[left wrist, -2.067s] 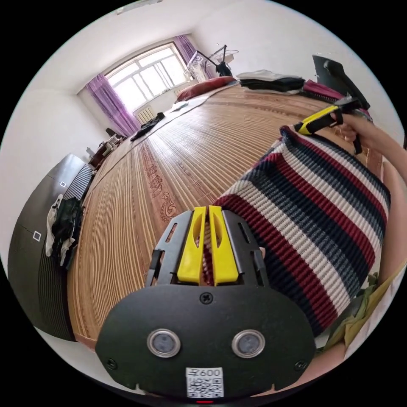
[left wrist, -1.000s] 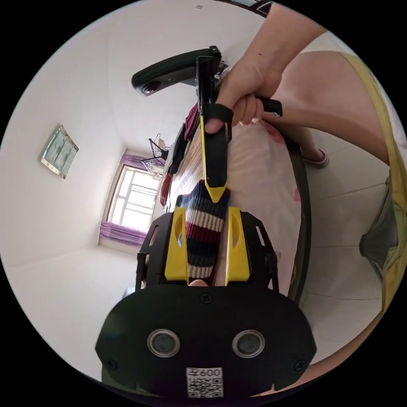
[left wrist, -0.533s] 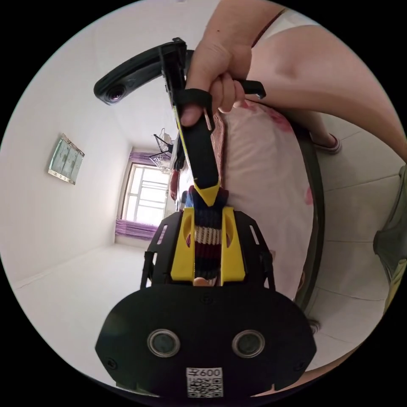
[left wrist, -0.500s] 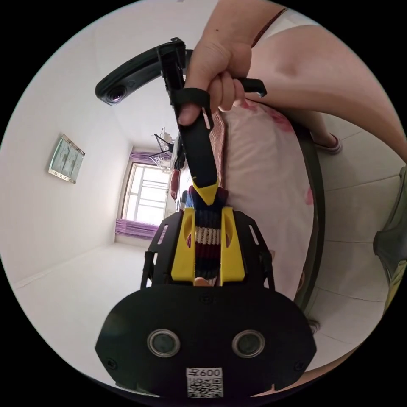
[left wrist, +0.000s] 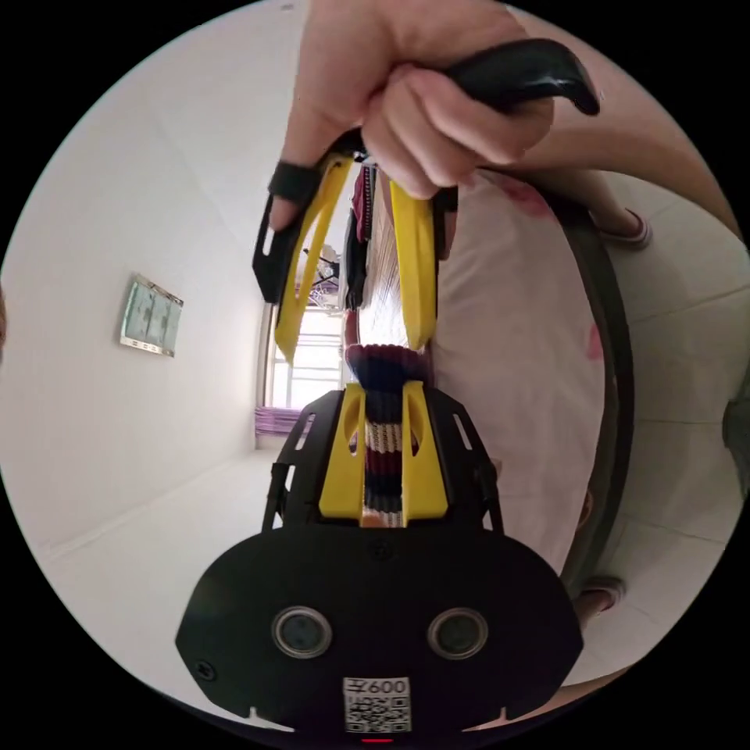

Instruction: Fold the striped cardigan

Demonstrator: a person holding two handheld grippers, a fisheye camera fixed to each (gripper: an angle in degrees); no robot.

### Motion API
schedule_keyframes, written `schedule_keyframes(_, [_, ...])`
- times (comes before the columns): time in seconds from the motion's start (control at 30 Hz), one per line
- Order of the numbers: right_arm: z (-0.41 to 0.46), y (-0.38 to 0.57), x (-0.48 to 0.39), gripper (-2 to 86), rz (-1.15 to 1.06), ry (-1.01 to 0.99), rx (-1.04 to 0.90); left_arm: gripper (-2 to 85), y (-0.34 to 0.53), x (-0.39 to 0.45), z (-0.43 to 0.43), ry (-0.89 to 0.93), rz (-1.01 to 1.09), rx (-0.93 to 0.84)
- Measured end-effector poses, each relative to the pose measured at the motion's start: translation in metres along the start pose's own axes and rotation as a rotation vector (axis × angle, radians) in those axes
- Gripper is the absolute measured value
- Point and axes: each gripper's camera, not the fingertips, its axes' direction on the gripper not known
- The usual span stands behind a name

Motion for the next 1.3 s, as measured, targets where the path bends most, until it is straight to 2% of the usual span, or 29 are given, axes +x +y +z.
schedule_keyframes(0.13, [0.01,-0.017,0.032,10.8,0.085,-0.034,-0.031,6.8,0.005,0.006,-0.002,-0.036,-0.021,-0.001])
schedule_keyframes(0.27, [-0.004,-0.02,0.056,8.2,0.149,-0.151,0.067,7.8,0.009,0.002,-0.002,-0.038,-0.117,-0.037])
schedule_keyframes(0.4, [-0.012,-0.027,0.058,5.6,0.161,-0.132,0.057,9.4,0.031,-0.01,-0.007,0.023,-0.205,-0.074])
schedule_keyframes(0.63, [-0.009,-0.057,0.014,2.5,0.103,-0.055,-0.035,11.5,0.055,-0.005,0.001,-0.051,-0.089,-0.048])
schedule_keyframes(0.8, [-0.008,-0.072,-0.009,2.7,0.086,-0.039,-0.041,13.1,0.066,-0.013,0.024,0.004,-0.072,-0.13])
schedule_keyframes(0.9, [-0.008,-0.072,-0.02,3.2,0.057,-0.011,-0.048,12.5,0.092,-0.022,0.052,0.071,-0.114,-0.255])
schedule_keyframes(0.97, [-0.008,-0.064,-0.022,3.4,0.069,-0.011,-0.025,11.5,0.109,-0.028,0.063,0.13,-0.151,-0.288])
schedule_keyframes(1.0, [-0.006,-0.061,-0.022,3.5,0.076,-0.016,-0.027,10.6,0.115,-0.028,0.062,0.151,-0.137,-0.247])
schedule_keyframes(1.07, [0.006,-0.048,-0.025,3.8,0.081,-0.013,-0.031,9.6,0.116,-0.021,0.061,0.103,-0.069,-0.229])
schedule_keyframes(1.2, [0.027,-0.022,-0.033,4.8,0.082,0.056,-0.045,8.5,0.112,-0.018,0.071,0.119,0.005,-0.252])
schedule_keyframes(1.3, [0.04,0.006,-0.066,6.0,-0.07,0.186,-0.043,8.2,0.107,-0.025,0.078,0.148,0.038,-0.277])
